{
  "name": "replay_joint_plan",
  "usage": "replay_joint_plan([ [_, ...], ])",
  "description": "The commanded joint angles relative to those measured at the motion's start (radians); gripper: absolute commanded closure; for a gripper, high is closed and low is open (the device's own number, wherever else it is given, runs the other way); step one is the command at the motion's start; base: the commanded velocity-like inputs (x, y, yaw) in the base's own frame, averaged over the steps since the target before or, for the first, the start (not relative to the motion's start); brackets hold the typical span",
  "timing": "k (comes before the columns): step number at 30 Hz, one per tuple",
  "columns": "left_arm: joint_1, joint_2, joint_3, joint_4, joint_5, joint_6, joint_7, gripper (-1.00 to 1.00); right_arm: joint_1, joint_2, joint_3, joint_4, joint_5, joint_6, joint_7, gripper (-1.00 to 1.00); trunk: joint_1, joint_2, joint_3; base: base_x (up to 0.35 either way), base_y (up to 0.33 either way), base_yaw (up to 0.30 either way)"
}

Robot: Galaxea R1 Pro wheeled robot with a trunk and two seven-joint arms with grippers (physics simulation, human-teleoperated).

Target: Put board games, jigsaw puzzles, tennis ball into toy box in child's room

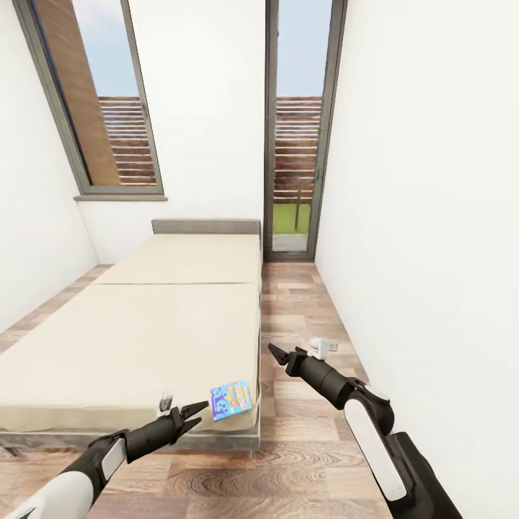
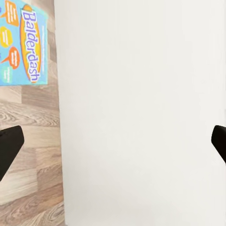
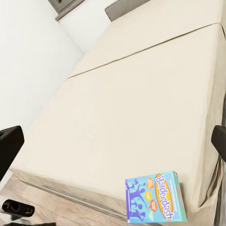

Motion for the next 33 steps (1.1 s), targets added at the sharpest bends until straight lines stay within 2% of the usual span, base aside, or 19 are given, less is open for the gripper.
replay_joint_plan([
  [1,-0.001,-0.002,0.020,-0.001,-0.004,0.010,-0.003,-1.00,-0.001,0.000,0.000,-0.001,-0.002,0.004,0.001,-1.00,0.004,-0.008,-0.004,0.000,0.000,0.000],
  [4,0.000,-0.004,0.086,-0.002,0.004,0.011,-0.002,-1.00,-0.001,0.000,-0.001,0.000,-0.002,0.004,0.001,-1.00,0.015,-0.029,-0.014,0.000,0.000,0.000],
  [6,0.000,-0.001,0.112,-0.002,0.006,0.011,-0.001,-1.00,-0.001,0.000,-0.002,0.000,-0.003,0.004,0.001,-1.00,0.023,-0.043,-0.020,0.000,0.000,0.000],
  [9,0.000,0.001,0.130,-0.002,0.006,0.010,-0.001,-1.00,-0.001,0.000,-0.002,0.001,-0.003,0.004,0.001,-1.00,0.035,-0.064,-0.029,0.000,0.000,0.000],
  [19,0.000,0.002,0.140,-0.003,0.006,0.013,0.006,-1.00,-0.001,0.000,-0.004,0.003,-0.004,0.004,0.001,-1.00,0.073,-0.134,-0.061,0.000,0.000,0.000],
  [28,0.000,-0.006,0.142,-0.002,0.008,0.007,0.085,-1.00,-0.001,-0.001,-0.005,0.008,-0.004,0.004,0.001,-1.00,0.107,-0.197,-0.089,0.000,0.000,0.000],
  [33,0.000,-0.011,0.142,0.000,0.008,0.001,0.103,-1.00,-0.001,-0.003,-0.006,0.008,-0.004,0.004,0.003,-1.00,0.127,-0.232,-0.104,0.000,0.000,0.000],
])
